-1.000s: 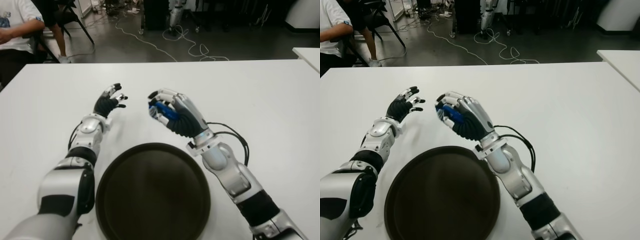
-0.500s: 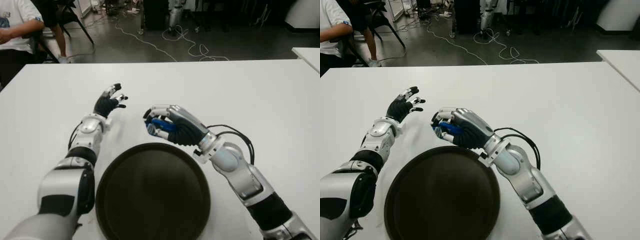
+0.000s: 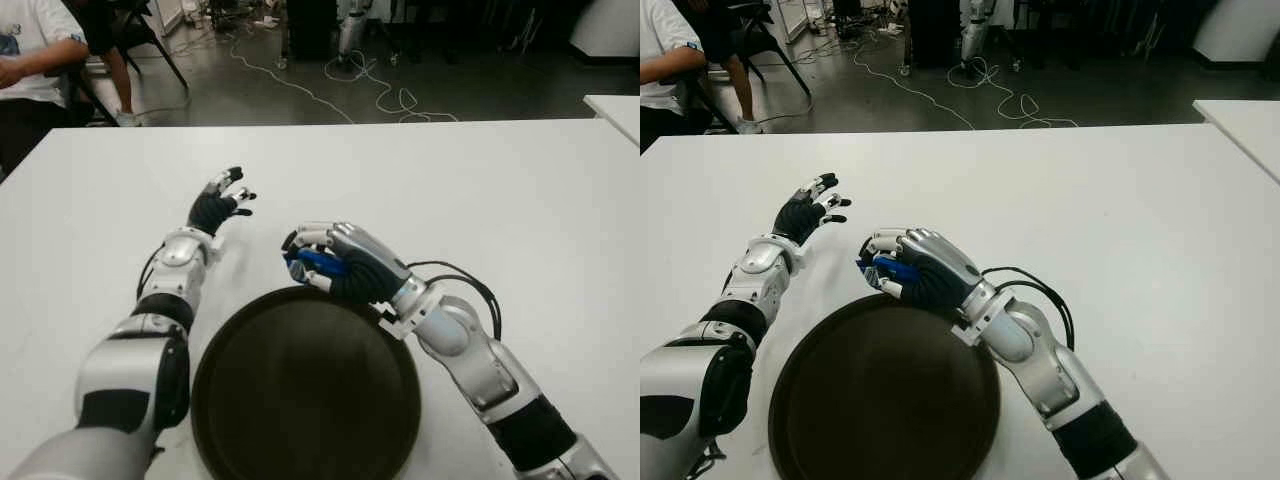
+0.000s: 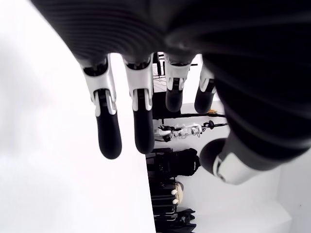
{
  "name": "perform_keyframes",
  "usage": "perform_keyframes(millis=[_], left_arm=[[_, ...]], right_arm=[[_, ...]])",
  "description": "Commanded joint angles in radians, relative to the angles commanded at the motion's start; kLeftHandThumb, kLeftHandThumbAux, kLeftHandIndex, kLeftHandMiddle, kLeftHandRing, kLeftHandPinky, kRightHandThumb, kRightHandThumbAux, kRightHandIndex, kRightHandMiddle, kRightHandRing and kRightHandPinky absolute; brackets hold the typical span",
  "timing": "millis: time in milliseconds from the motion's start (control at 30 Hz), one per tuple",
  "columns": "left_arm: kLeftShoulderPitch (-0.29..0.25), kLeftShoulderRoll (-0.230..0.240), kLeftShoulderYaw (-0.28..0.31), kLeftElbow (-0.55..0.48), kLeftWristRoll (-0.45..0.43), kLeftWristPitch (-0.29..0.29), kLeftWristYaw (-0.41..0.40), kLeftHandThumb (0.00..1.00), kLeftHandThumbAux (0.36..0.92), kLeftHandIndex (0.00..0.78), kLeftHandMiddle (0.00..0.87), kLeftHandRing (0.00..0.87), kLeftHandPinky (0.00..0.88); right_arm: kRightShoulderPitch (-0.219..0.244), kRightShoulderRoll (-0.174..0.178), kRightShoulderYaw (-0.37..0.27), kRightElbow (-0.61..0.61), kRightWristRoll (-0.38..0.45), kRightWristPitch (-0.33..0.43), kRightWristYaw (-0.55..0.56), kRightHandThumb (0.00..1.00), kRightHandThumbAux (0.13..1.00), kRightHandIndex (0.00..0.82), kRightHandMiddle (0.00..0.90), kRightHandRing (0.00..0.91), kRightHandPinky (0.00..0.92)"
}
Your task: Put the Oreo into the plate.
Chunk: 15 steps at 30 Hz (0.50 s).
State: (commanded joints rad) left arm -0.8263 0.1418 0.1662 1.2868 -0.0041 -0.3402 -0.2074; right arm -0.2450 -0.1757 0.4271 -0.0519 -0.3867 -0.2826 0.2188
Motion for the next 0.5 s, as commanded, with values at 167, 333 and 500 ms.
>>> perform_keyframes(millis=[167, 333, 500], left_arm=[[0.002, -0.001, -0.003, -0.002, 0.003, -0.004, 0.001, 0.226, 0.641, 0.016, 0.084, 0.255, 0.375], [0.003, -0.002, -0.007, -0.004, 0.005, -0.008, 0.004, 0.226, 0.654, 0.013, 0.080, 0.248, 0.366], [0.003, -0.004, -0.009, -0.005, 0.007, -0.012, 0.010, 0.208, 0.668, 0.011, 0.081, 0.248, 0.371]], right_arm=[[0.002, 0.002, 0.004, -0.033, 0.010, 0.097, 0.072, 0.696, 0.731, 0.433, 0.751, 0.765, 0.735], [-0.006, 0.004, 0.007, -0.009, 0.017, 0.155, 0.119, 0.695, 0.730, 0.433, 0.755, 0.767, 0.746], [0.010, 0.028, 0.027, 0.027, 0.014, 0.212, 0.137, 0.697, 0.729, 0.433, 0.758, 0.772, 0.755]])
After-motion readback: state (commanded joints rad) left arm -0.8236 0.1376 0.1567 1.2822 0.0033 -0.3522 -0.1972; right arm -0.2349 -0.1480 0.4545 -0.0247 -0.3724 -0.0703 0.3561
